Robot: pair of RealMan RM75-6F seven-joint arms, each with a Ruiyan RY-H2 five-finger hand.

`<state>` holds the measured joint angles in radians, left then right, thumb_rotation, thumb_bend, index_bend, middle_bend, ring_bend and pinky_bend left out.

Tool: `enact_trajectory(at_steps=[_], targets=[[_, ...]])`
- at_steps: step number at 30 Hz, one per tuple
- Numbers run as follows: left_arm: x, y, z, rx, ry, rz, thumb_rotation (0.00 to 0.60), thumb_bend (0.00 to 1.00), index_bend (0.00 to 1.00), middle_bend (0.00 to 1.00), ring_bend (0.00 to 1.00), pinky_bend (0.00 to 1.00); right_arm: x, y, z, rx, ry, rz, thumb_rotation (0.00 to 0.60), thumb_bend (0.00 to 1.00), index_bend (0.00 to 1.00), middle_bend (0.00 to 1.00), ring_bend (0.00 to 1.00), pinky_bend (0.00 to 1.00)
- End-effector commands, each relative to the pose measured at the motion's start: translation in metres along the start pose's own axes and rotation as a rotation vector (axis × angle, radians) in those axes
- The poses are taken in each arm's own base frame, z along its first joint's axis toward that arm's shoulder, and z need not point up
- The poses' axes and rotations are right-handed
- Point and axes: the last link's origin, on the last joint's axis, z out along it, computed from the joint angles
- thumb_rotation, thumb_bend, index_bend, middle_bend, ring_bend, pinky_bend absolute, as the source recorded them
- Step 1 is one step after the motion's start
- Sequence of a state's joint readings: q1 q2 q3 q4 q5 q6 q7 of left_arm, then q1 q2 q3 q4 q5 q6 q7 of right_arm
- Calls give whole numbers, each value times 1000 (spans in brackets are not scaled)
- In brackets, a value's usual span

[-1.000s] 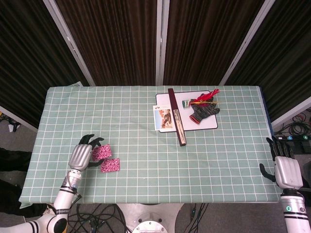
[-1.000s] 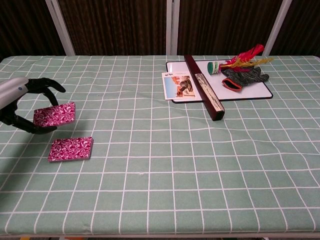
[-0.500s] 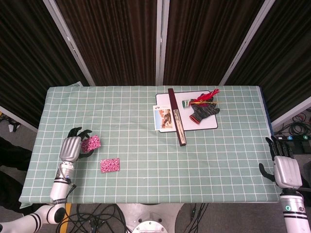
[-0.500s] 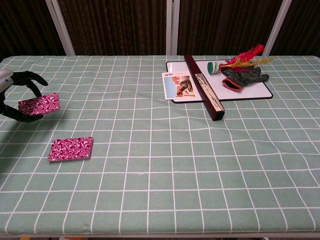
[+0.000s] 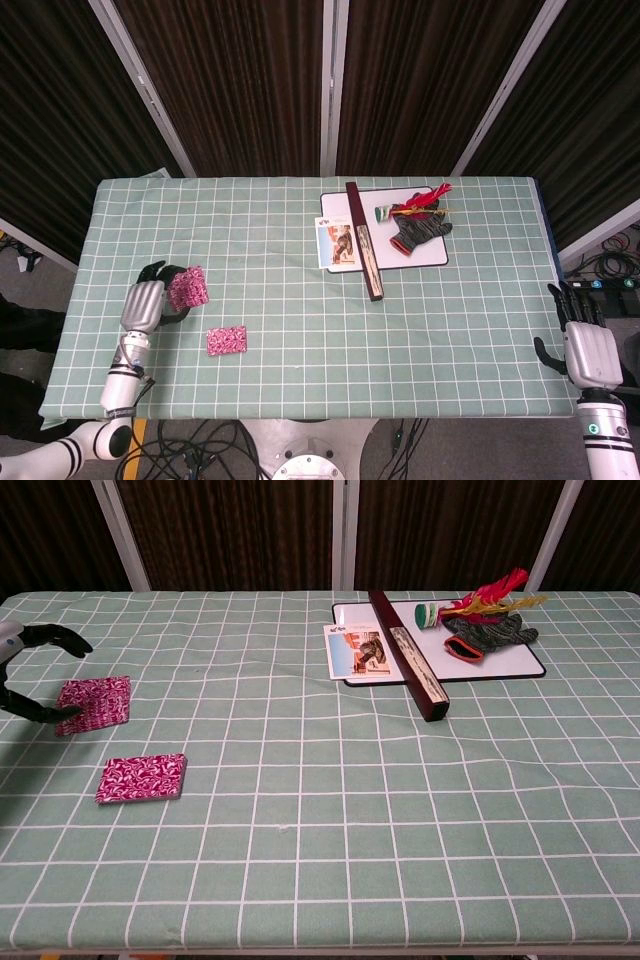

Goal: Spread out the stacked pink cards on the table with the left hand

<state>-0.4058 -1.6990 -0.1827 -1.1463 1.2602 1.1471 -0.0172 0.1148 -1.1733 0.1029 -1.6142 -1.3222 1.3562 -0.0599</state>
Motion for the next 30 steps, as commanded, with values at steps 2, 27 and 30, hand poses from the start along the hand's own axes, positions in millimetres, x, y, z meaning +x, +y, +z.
enact_trajectory(at_steps=[2,27,30], targets=[[2,6,-5,-20,-8,-13,600,221,225,204,74,108,-1,0,0,-1,-2,1,600,290,0,0,0,0],[-29,67,-60,-190,-184,20,600,206,186,246,70,97,-1,4,1,-5,-8,15,600,291,0,0,0,0],[-34,69,-63,-199,-179,30,600,206,186,249,70,95,-1,5,1,-7,-10,15,600,289,0,0,0,0]])
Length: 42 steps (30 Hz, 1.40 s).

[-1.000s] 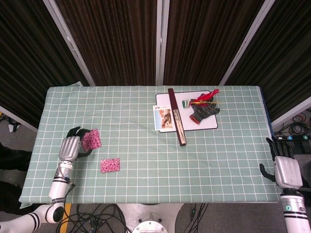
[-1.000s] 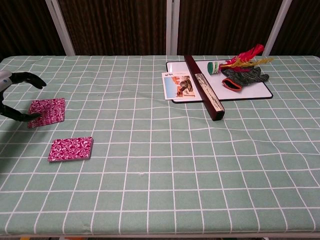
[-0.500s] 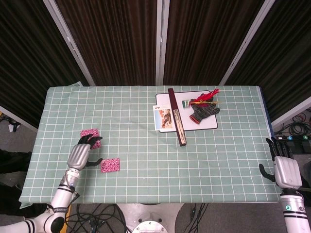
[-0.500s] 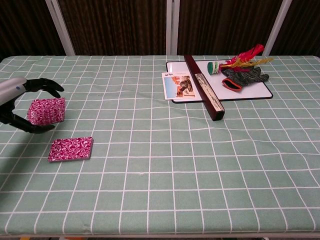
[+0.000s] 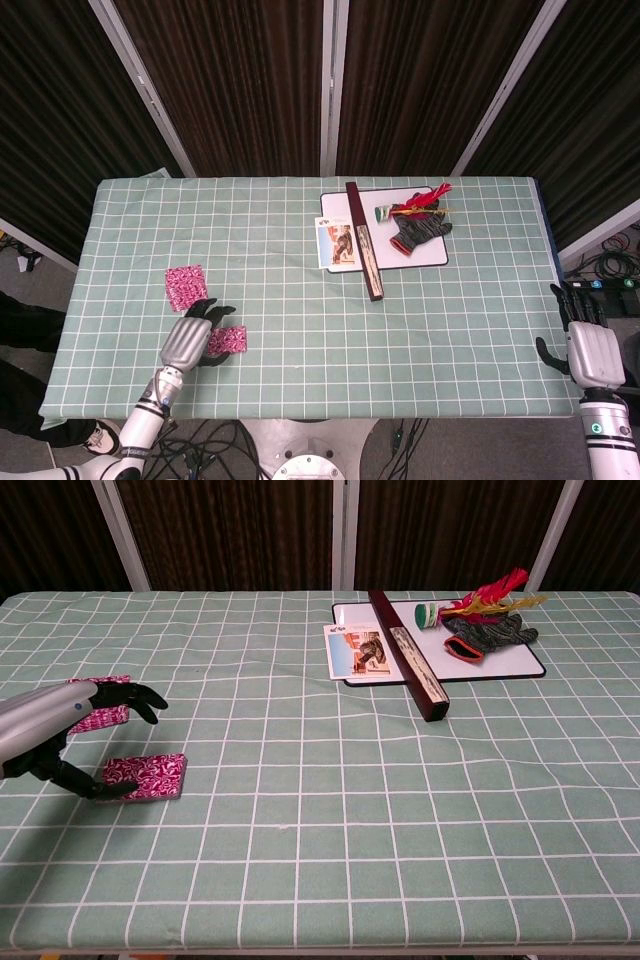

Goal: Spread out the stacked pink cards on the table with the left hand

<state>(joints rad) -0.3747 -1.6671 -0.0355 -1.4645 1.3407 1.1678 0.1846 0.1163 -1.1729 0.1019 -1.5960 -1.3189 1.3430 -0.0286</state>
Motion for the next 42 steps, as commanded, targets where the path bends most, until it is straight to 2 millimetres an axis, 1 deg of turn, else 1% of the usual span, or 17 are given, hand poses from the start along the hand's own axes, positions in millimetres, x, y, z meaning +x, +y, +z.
enact_trajectory(at_steps=[1,9,13,16,20,42], targets=[[-5,2,-2,-7,-1,6,600,205,186,252,70,94,0,1,0,-3,0,1,600,289,0,0,0,0],[-12,2,-6,-9,-15,9,600,196,186,263,70,93,0,2,0,-6,0,5,600,290,0,0,0,0],[-15,-1,-4,3,-15,14,600,195,186,266,70,92,1,1,0,1,5,3,600,290,0,0,0,0],[-19,-6,-2,19,-6,49,600,196,186,267,70,87,2,0,-1,7,12,3,600,291,0,0,0,0],[-25,-8,-1,37,-24,43,600,196,186,269,70,85,2,0,-1,6,10,3,600,290,0,0,0,0],[-26,-7,3,27,-11,8,600,200,194,313,71,85,0,1,0,6,4,4,600,290,0,0,0,0]])
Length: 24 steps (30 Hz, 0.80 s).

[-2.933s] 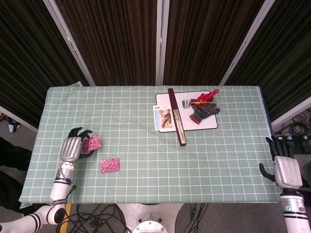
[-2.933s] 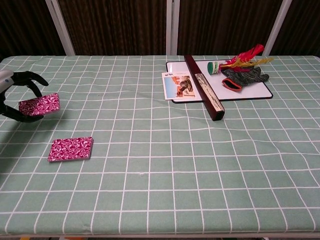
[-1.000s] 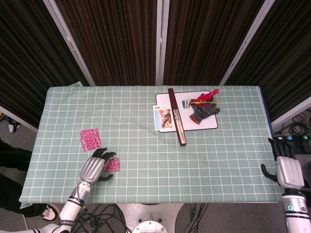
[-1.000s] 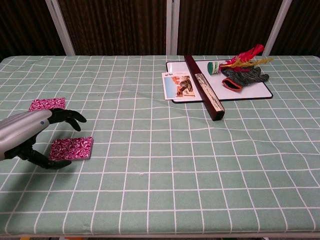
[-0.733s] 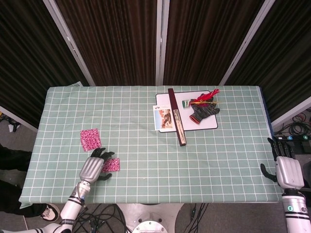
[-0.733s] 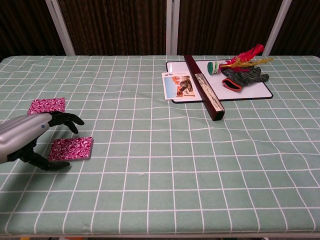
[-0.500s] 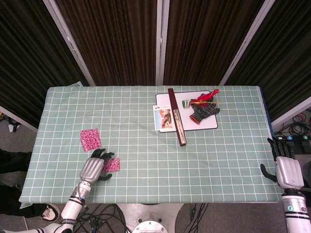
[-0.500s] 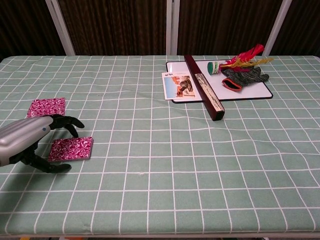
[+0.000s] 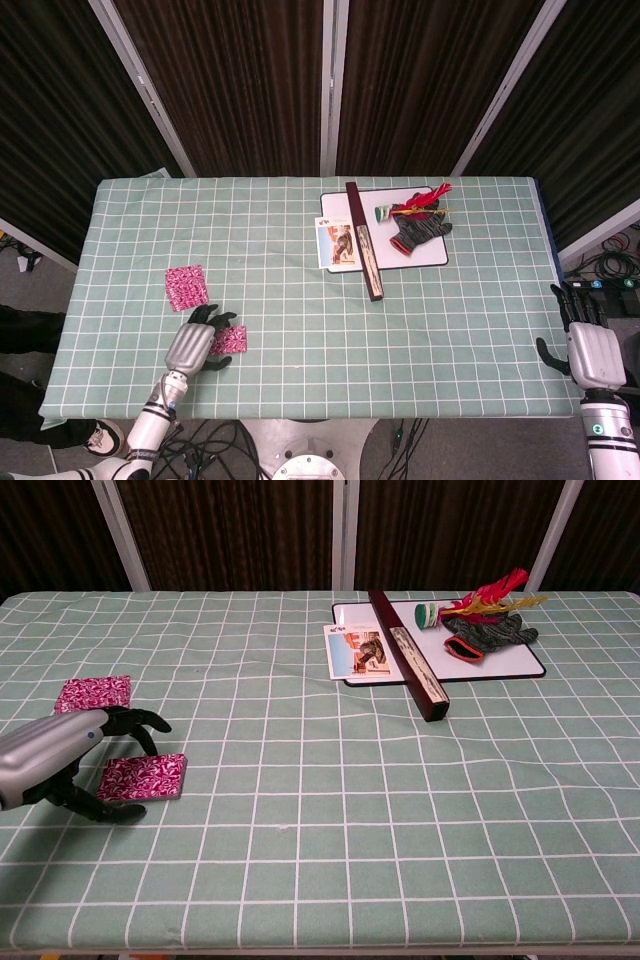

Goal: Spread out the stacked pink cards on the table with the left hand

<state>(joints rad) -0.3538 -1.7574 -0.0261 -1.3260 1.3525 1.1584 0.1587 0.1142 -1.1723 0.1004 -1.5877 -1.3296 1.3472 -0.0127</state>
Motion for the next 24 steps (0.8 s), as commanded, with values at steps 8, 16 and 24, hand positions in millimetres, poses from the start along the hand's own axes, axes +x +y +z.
enact_trajectory(at_steps=[8,16,24], targets=[[2,0,1,5,-3,-25,600,204,209,329,71,84,-1,-1,-1,5,-5,0,600,290,0,0,0,0],[3,0,3,7,6,-27,600,207,215,337,71,84,0,0,-1,2,-1,2,600,290,0,0,0,0],[1,-1,4,13,5,-26,600,209,220,347,71,84,1,0,-1,2,0,3,600,291,0,0,0,0]])
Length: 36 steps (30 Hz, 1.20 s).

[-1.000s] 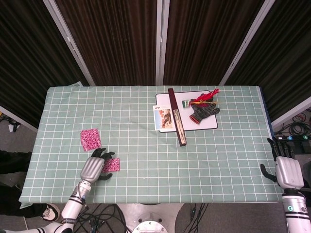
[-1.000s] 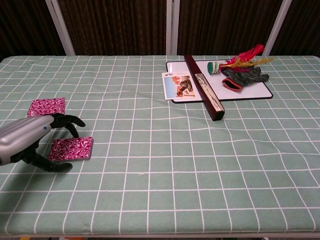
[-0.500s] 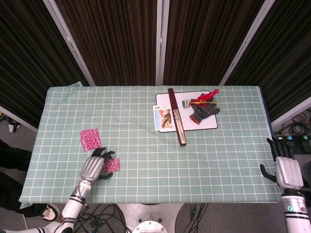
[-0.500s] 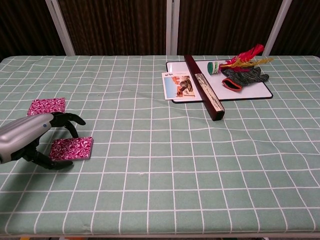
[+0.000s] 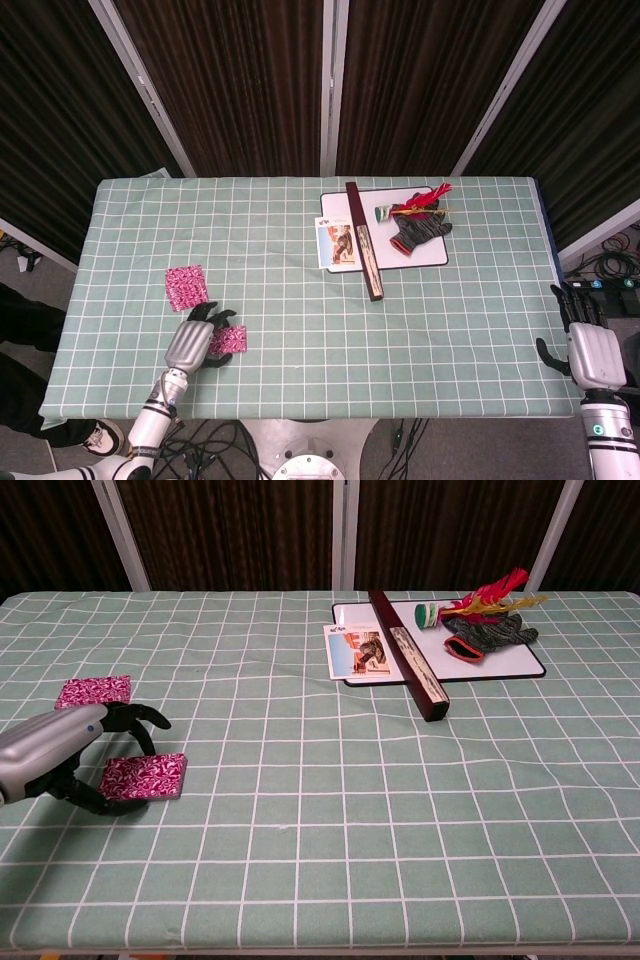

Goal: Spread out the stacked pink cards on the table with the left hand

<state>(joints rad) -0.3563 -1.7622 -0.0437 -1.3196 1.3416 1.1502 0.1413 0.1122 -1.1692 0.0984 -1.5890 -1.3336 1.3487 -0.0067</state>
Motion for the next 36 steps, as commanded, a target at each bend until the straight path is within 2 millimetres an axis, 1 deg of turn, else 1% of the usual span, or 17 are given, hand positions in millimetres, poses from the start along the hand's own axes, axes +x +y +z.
enact_trajectory(at_steps=[1,22,29,36], targets=[[-1,0,0,1,-2,-1,600,208,220,347,71,84,0,0,0,0,1,0,600,291,0,0,0,0],[3,-1,0,0,30,-14,600,229,259,397,95,84,1,1,0,-3,0,3,600,291,0,0,0,0],[8,0,-1,-5,47,-11,600,235,264,419,97,84,0,1,1,-3,-2,4,600,291,0,0,0,0],[20,2,2,-9,69,-3,600,236,266,430,107,85,1,1,1,-4,-1,5,600,290,0,0,0,0]])
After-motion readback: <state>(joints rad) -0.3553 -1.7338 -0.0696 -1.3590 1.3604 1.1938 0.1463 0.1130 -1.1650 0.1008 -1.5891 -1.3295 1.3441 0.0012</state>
